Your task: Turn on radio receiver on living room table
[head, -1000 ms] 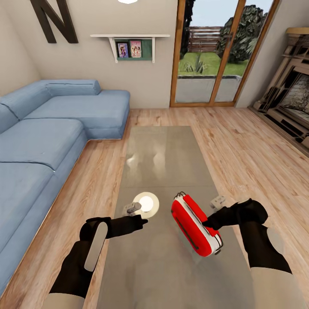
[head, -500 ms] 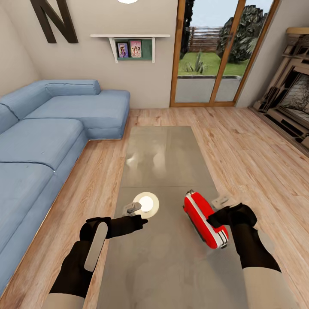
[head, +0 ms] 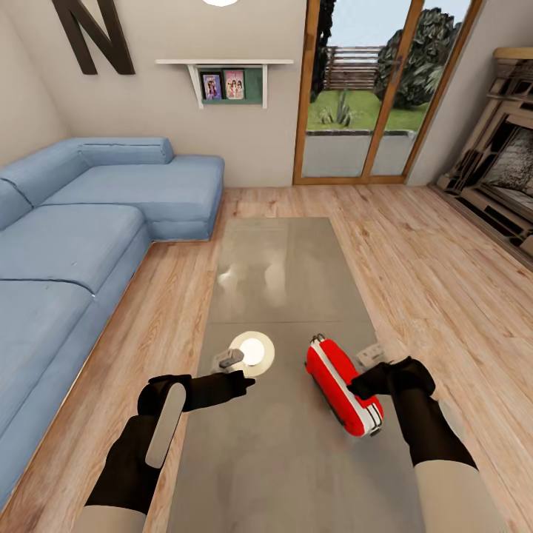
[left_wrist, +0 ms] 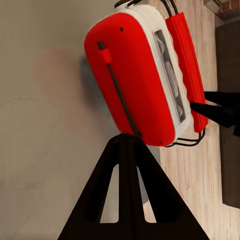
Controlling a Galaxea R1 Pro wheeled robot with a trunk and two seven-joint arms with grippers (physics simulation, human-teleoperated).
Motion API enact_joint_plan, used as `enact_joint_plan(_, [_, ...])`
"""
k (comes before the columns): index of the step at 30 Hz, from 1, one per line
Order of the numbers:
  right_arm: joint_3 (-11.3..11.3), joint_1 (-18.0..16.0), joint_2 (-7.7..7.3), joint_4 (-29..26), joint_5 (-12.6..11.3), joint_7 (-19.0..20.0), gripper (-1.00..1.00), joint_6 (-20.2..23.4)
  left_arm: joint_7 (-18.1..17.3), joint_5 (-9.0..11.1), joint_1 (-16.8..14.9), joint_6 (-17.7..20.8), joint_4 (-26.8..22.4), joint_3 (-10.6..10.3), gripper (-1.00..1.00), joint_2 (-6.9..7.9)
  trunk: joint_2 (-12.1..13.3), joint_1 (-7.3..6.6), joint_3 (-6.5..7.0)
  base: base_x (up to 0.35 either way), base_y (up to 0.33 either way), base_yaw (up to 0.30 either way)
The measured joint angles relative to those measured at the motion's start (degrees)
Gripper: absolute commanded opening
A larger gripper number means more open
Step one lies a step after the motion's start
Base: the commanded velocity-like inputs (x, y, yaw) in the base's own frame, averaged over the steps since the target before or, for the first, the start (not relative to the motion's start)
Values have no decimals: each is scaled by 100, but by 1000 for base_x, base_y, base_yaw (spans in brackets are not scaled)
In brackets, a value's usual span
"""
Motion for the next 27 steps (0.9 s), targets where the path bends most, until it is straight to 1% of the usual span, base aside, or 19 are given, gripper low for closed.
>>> enact_joint_plan(2, [1, 2, -2, 157, -80, 2, -100, -43, 0, -1, 3, 2, 2, 0, -100, 0, 0, 0, 0, 0, 0, 0])
enact_joint_plan(6, [-1, -4, -4, 314, -68, 11, -100, -170, 0, 5, 5, 0, 2, 1, -100, 0, 0, -1, 1, 0, 0, 0])
enact_joint_plan(12, [-5, -4, -3, 331, -45, 20, -100, -261, 1, 5, 4, -1, 2, 1, -100, 1, -1, -1, 1, 0, 0, 0])
enact_joint_plan(13, [-3, -2, -3, 362, -149, 24, -100, -303, 0, 4, 2, -1, 3, 0, -100, 0, 0, 0, 0, 0, 0, 0])
enact_joint_plan(14, [3, 1, -4, 438, -393, 34, -100, -310, 0, 4, 1, 1, 4, 0, -100, 0, 0, 0, 0, 0, 0, 0])
enact_joint_plan(15, [4, -3, -8, 521, -443, 0, -100, -403, 0, 6, 1, 2, 3, 0, -100, 0, -1, -1, 1, 0, 0, 0])
enact_joint_plan(16, [7, -3, -12, 525, -461, -10, -100, -409, 0, 5, 2, 1, 3, 0, -100, 0, -1, -1, 1, 0, 0, 0])
enact_joint_plan(20, [8, -2, -23, 538, -486, -15, -100, -439, 0, 8, 3, 2, 3, 1, -100, 0, -1, -2, 1, 0, 0, 0])
enact_joint_plan(27, [3, -3, -46, 536, -437, 34, -100, -492, 0, 6, 1, 2, 2, 1, -100, 0, -1, -1, 1, 0, 0, 0])
